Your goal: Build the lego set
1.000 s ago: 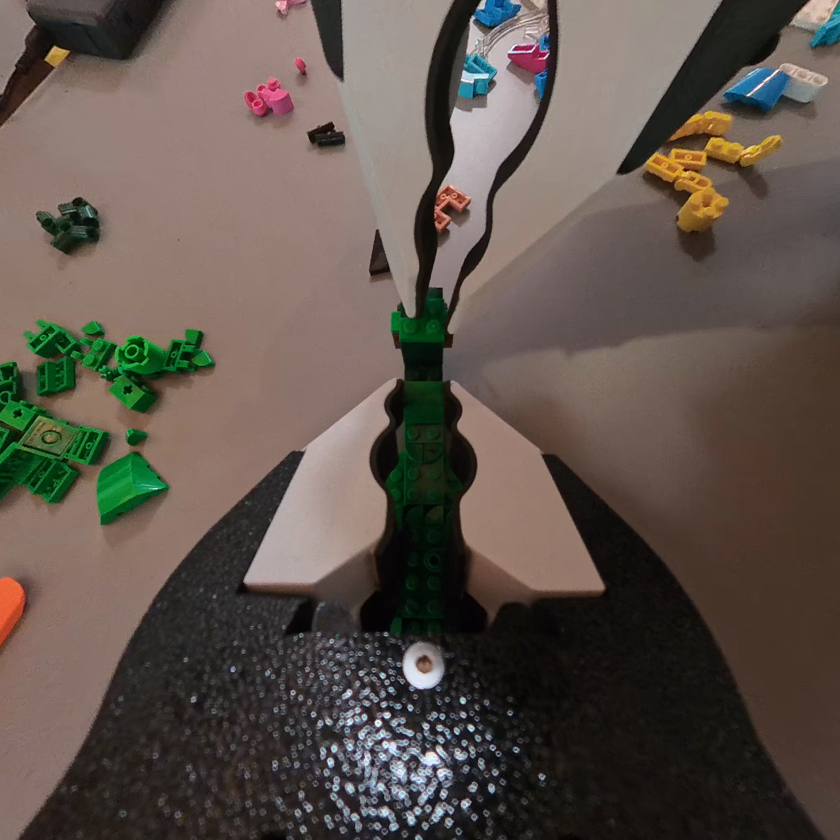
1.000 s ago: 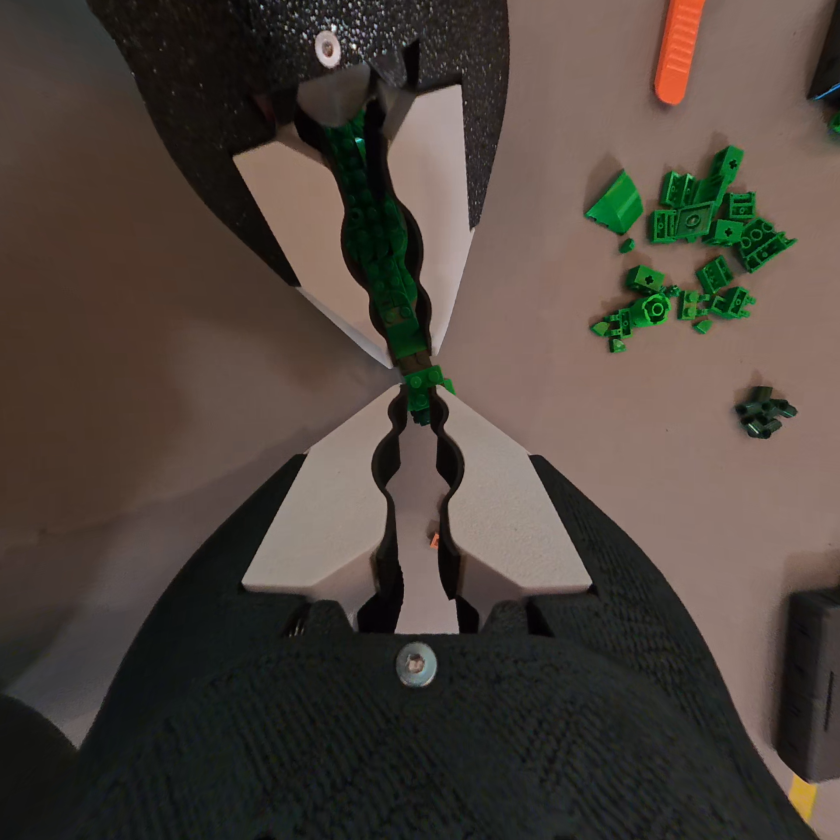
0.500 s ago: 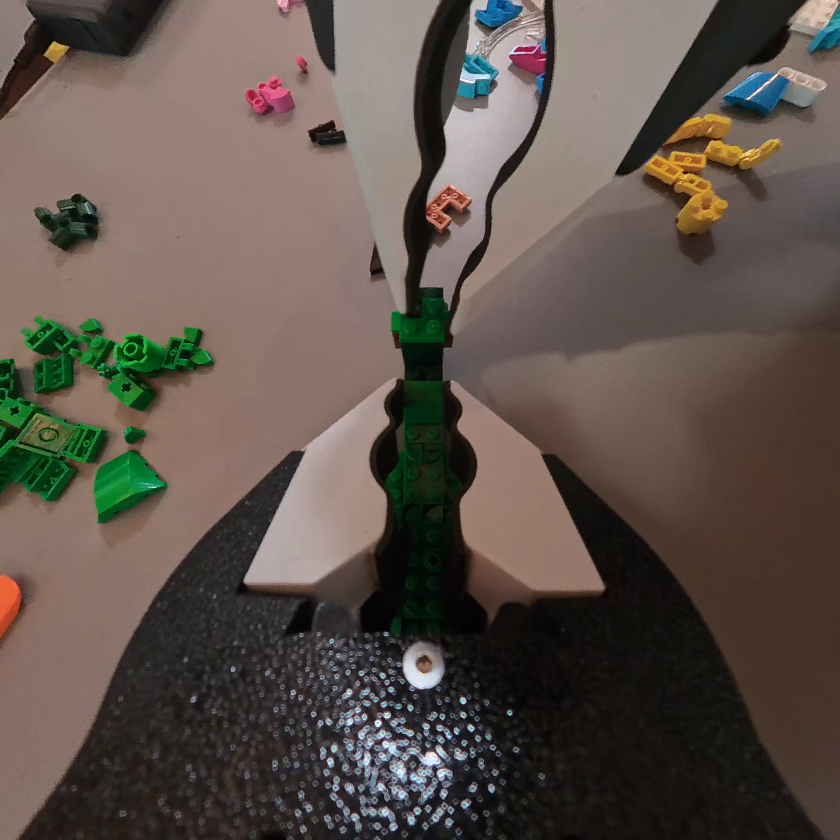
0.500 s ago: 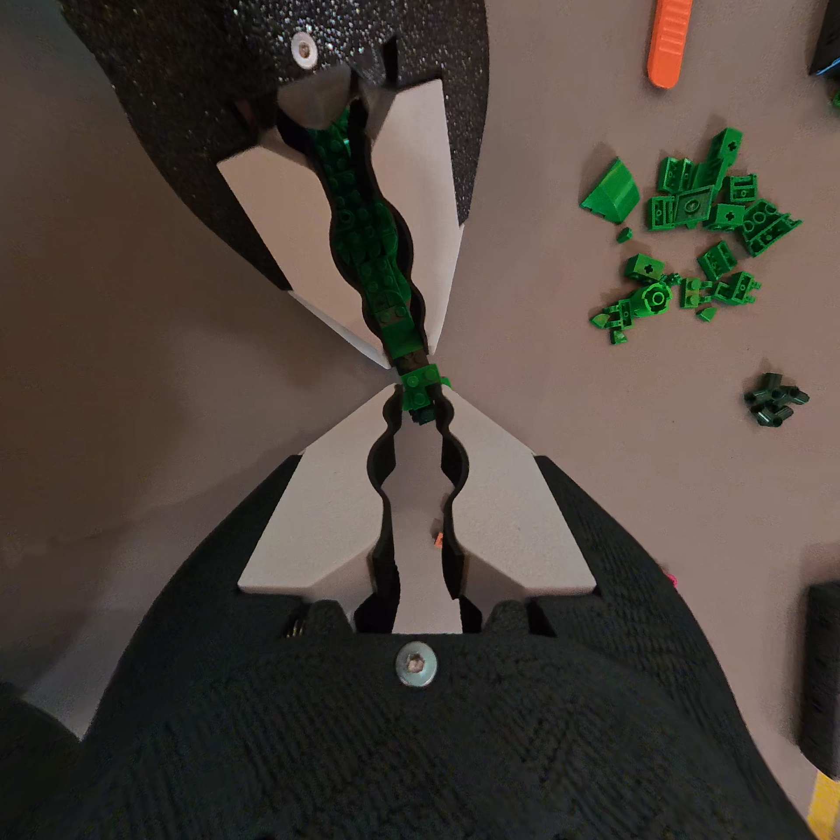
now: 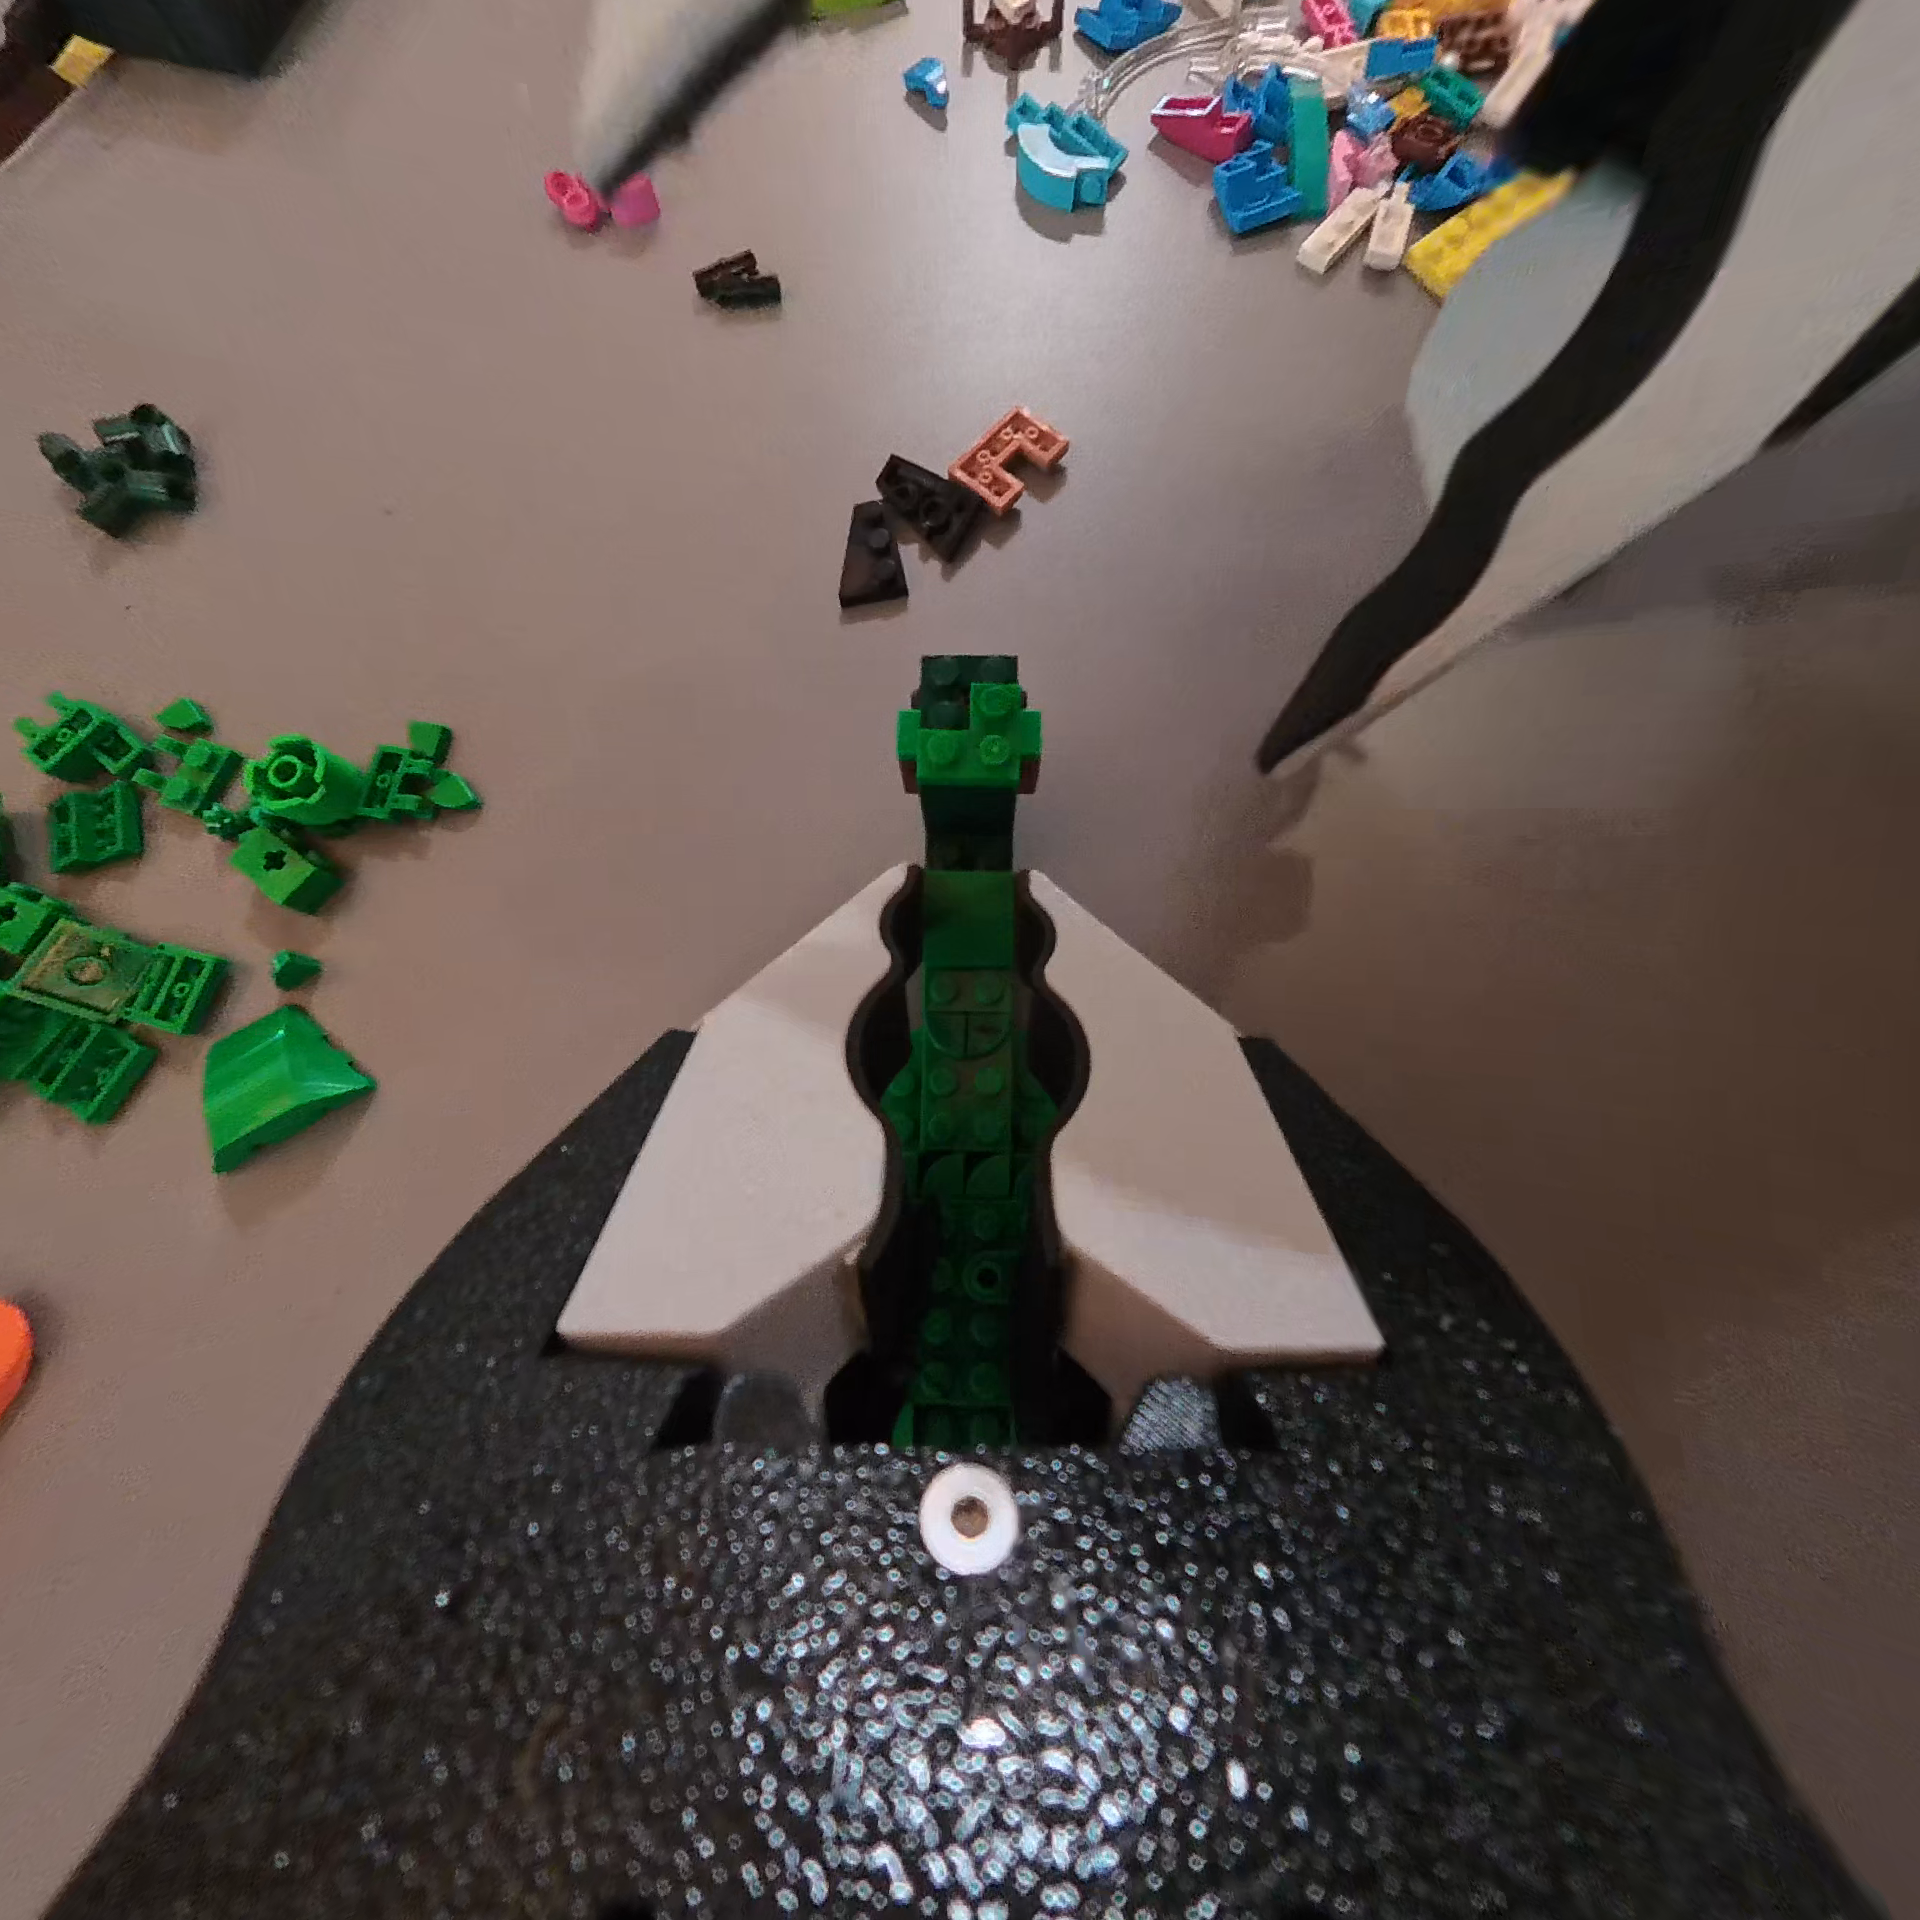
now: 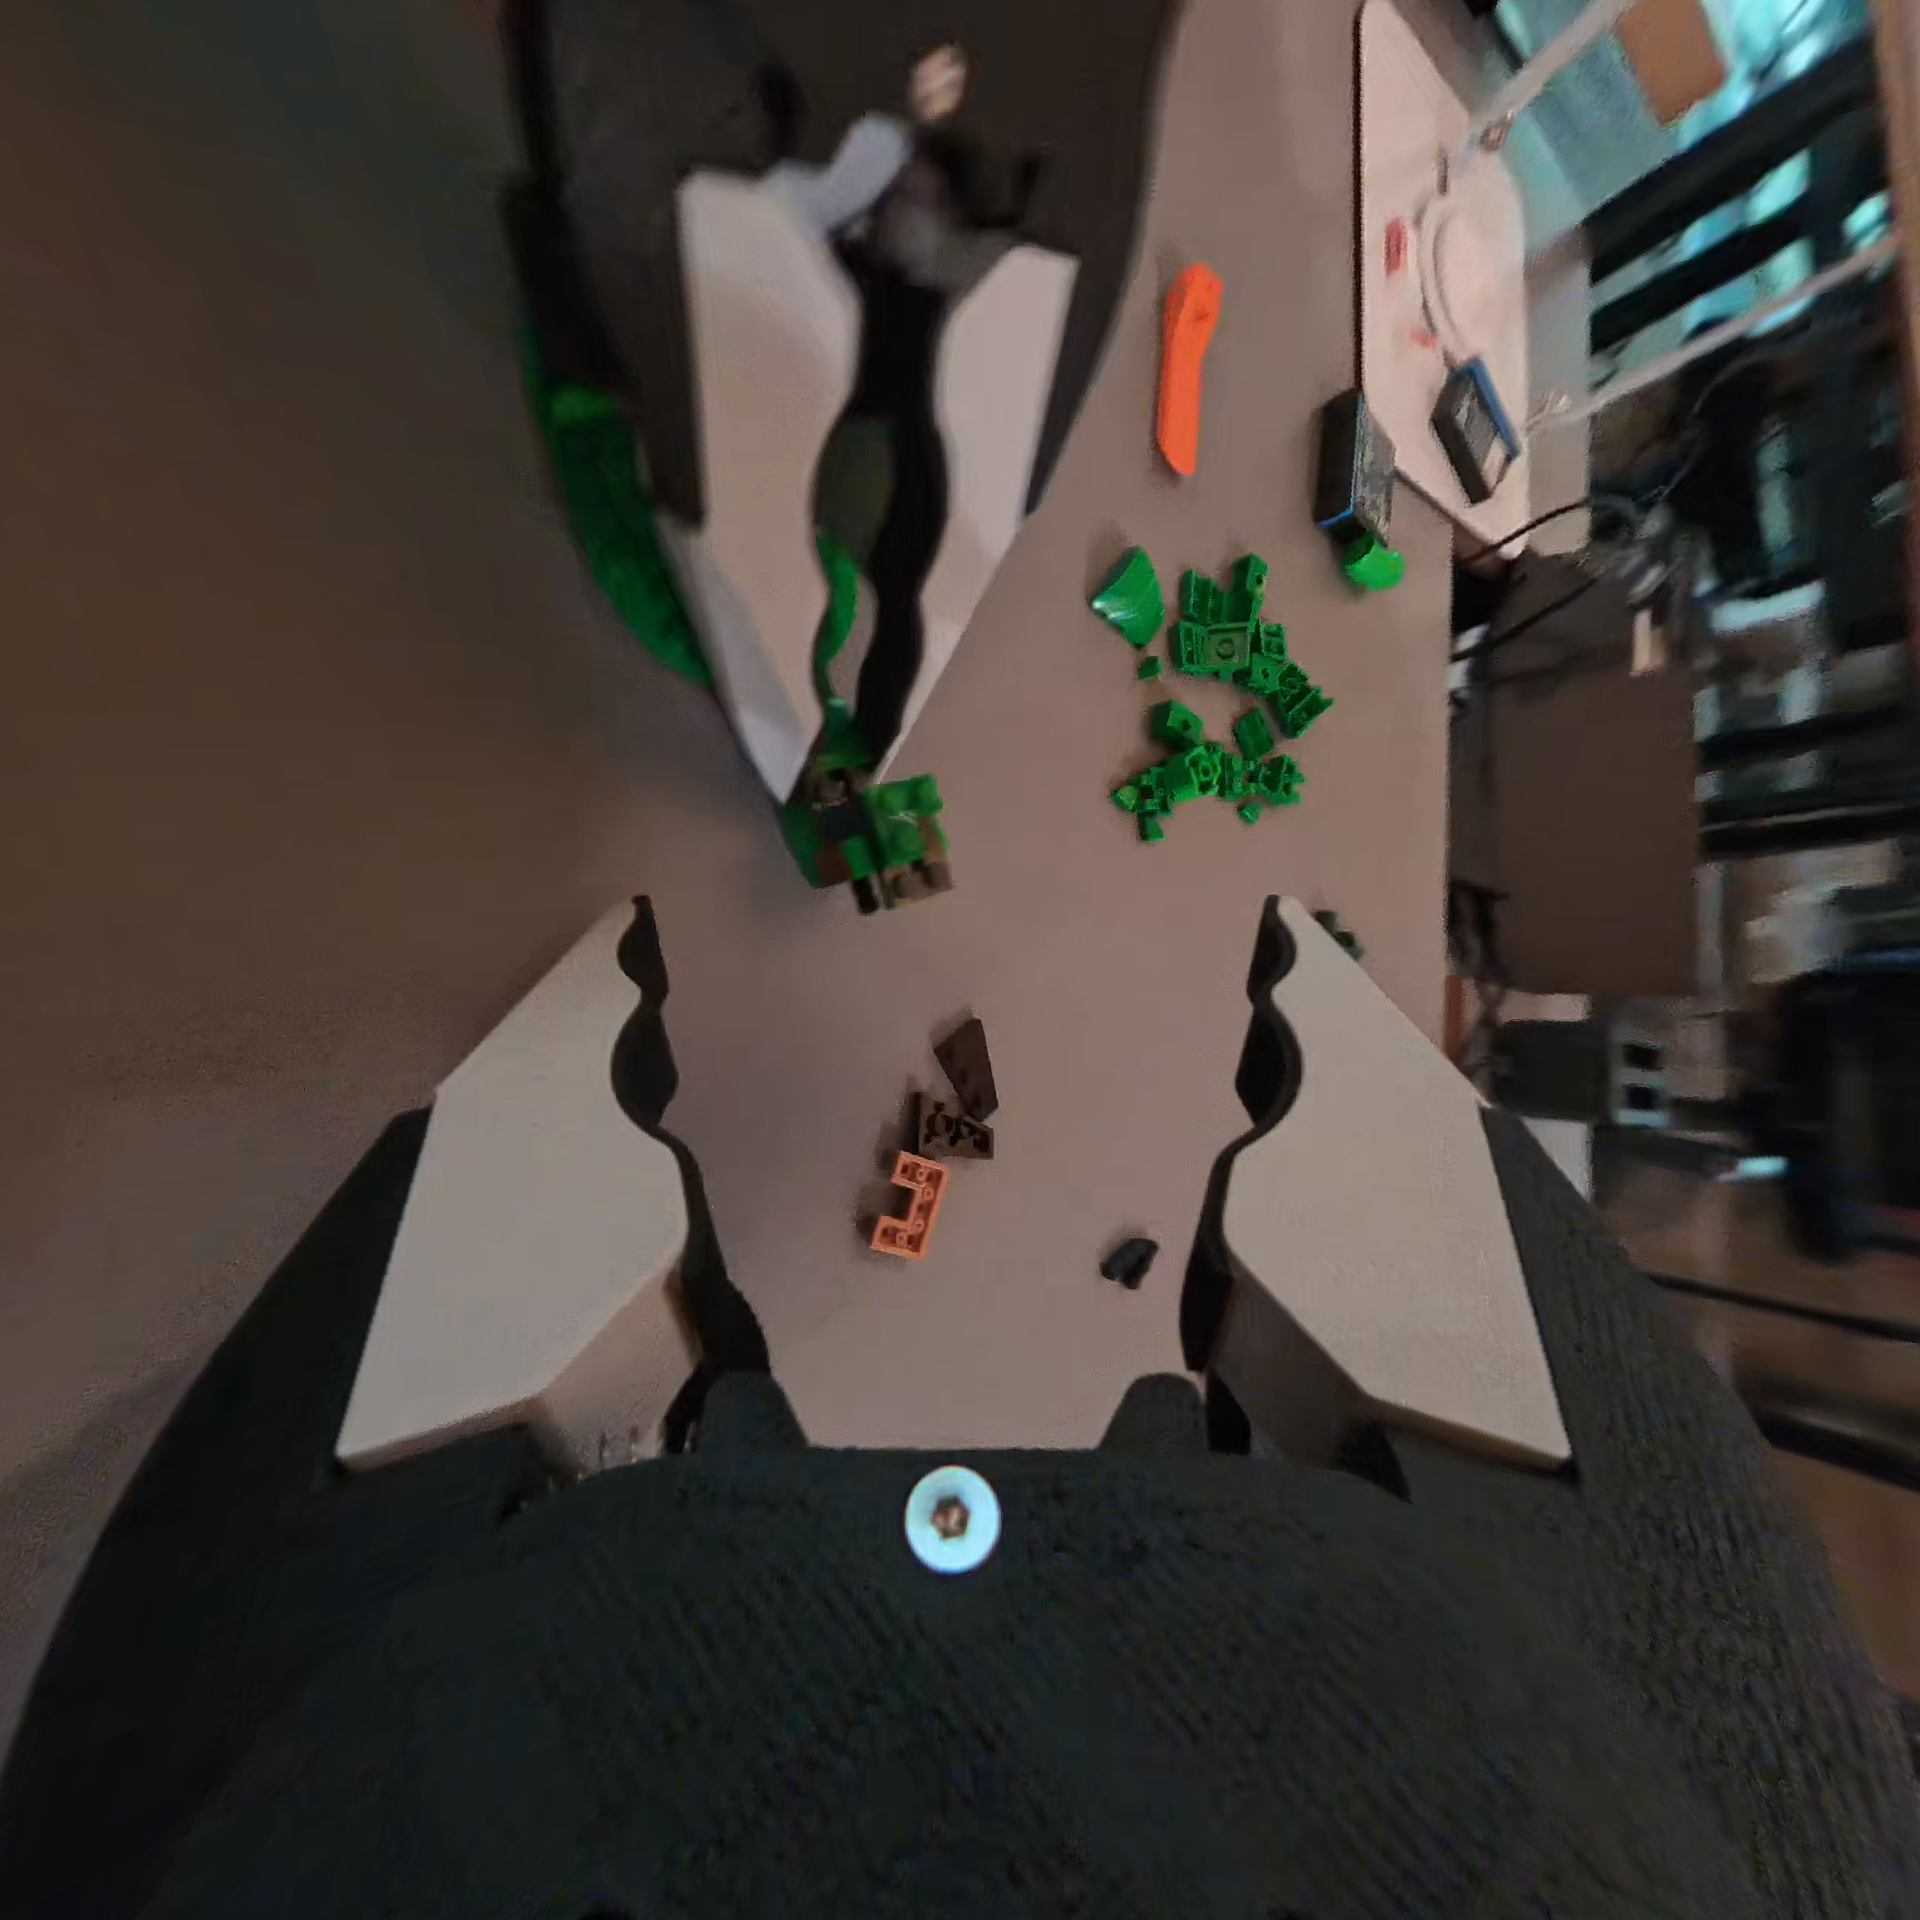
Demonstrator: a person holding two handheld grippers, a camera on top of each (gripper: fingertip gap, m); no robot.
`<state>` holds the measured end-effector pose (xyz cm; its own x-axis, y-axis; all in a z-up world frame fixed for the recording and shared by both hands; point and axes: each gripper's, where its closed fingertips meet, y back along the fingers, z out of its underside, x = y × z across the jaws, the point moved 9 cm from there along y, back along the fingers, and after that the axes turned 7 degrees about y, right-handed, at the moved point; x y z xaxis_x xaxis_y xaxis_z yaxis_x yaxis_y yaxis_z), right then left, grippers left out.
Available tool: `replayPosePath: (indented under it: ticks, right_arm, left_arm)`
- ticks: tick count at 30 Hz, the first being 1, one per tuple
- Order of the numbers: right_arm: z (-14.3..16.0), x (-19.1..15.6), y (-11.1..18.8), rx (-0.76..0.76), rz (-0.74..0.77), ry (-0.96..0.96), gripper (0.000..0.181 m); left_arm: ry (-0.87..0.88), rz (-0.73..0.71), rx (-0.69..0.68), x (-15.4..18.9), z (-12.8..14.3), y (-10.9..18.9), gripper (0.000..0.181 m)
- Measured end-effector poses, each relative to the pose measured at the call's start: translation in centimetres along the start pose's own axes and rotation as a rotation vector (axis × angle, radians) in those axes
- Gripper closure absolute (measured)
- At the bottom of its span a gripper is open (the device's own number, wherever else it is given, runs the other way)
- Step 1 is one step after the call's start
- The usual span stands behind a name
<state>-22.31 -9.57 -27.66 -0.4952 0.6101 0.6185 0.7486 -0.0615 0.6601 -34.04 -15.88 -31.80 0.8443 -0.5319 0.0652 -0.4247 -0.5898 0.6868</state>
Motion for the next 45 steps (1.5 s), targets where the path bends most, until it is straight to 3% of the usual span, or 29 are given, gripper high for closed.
replayPosePath:
  ticks: [1,5,11,17,20,27,33,45]
  right_arm:
    - [0.2,-0.9,-0.3,-0.007,0.034,0.063,0.070]
    - [0.0,-3.0,-0.4,0.023,0.191,0.249,0.071]
    - [-1.8,-3.4,0.0,-0.003,0.400,0.509,0.081]
    - [-2.2,-3.1,-0.3,-0.066,0.508,0.602,0.107]
    - [-2.5,-2.8,0.1,-0.051,0.569,0.612,0.132]
    - [-2.5,-3.0,0.2,-0.098,0.586,0.691,0.134]
    - [-2.4,-3.0,0.2,-0.098,0.522,0.638,0.134]
    - [-2.1,-3.7,0.6,0.032,0.470,0.580,0.133]
  left_arm:
    - [0.005,0.011,0.001,0.0,-0.1,0.1,0.166]
    - [-0.002,0.037,0.010,0.1,-0.9,1.1,0.166]
    - [0.001,0.092,0.035,0.7,-3.0,3.1,0.166]
    - [-0.012,0.121,0.027,1.5,-4.6,4.7,0.166]
    - [-0.014,0.126,0.007,1.6,-4.8,4.8,0.166]
    - [-0.006,0.131,-0.006,1.7,-4.8,4.5,0.166]
    - [-0.003,0.152,-0.017,1.7,-4.8,4.2,0.166]
    - [-0.008,0.234,-0.026,2.0,-4.2,4.0,0.166]
